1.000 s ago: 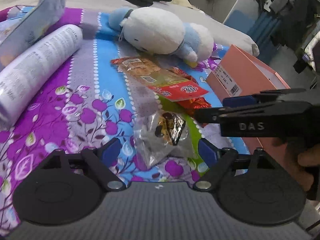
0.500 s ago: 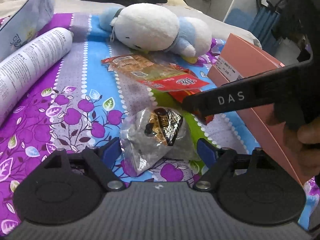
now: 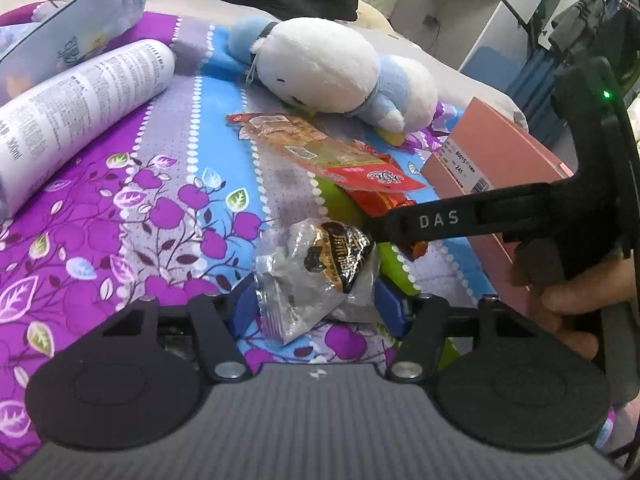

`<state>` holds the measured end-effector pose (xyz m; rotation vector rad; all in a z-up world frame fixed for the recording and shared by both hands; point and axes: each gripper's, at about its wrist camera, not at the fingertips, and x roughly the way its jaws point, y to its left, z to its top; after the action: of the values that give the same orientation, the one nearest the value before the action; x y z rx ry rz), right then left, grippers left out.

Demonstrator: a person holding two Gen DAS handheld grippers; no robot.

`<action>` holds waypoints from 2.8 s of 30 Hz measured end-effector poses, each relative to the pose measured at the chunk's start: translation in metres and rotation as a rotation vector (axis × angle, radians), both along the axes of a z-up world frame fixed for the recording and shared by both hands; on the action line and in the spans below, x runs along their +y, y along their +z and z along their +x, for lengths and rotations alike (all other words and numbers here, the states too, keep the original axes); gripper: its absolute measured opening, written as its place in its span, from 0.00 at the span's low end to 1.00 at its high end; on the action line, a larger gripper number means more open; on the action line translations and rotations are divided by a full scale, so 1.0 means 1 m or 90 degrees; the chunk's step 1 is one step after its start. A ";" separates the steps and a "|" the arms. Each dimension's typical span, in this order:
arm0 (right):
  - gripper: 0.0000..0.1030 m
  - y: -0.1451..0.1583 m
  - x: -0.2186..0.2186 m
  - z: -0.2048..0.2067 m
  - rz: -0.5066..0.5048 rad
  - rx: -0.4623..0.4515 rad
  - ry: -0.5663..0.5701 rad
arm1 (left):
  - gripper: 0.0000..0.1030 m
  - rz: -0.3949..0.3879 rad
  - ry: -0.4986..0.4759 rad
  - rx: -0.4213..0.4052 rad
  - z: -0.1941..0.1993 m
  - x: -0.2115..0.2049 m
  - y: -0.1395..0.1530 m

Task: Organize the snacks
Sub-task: 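Grasp the clear gold-label bag with the left gripper while the right grasps the red foil packet, then lift the clear bag with the left gripper while the right lifts the red foil packet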

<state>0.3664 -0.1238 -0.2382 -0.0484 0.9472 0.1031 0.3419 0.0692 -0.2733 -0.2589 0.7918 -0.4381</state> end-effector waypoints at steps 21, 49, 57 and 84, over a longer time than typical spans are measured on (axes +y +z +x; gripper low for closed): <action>0.55 0.034 0.003 -0.140 -0.004 -0.046 0.037 | 0.64 -0.028 0.120 0.057 -0.119 0.026 0.025; 0.83 0.008 -0.032 -0.260 0.076 -0.014 0.050 | 0.89 0.060 0.168 0.071 -0.202 0.020 0.042; 0.83 0.005 -0.024 -0.262 0.056 -0.068 0.116 | 0.91 0.083 0.172 0.080 -0.193 0.011 0.044; 0.53 -0.005 -0.024 -0.261 0.018 -0.068 0.082 | 0.78 0.158 0.137 0.059 -0.161 -0.022 0.027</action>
<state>0.1057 -0.1477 -0.2432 -0.0874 0.8349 0.2307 0.1810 0.0468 -0.2464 -0.1316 0.8903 -0.1230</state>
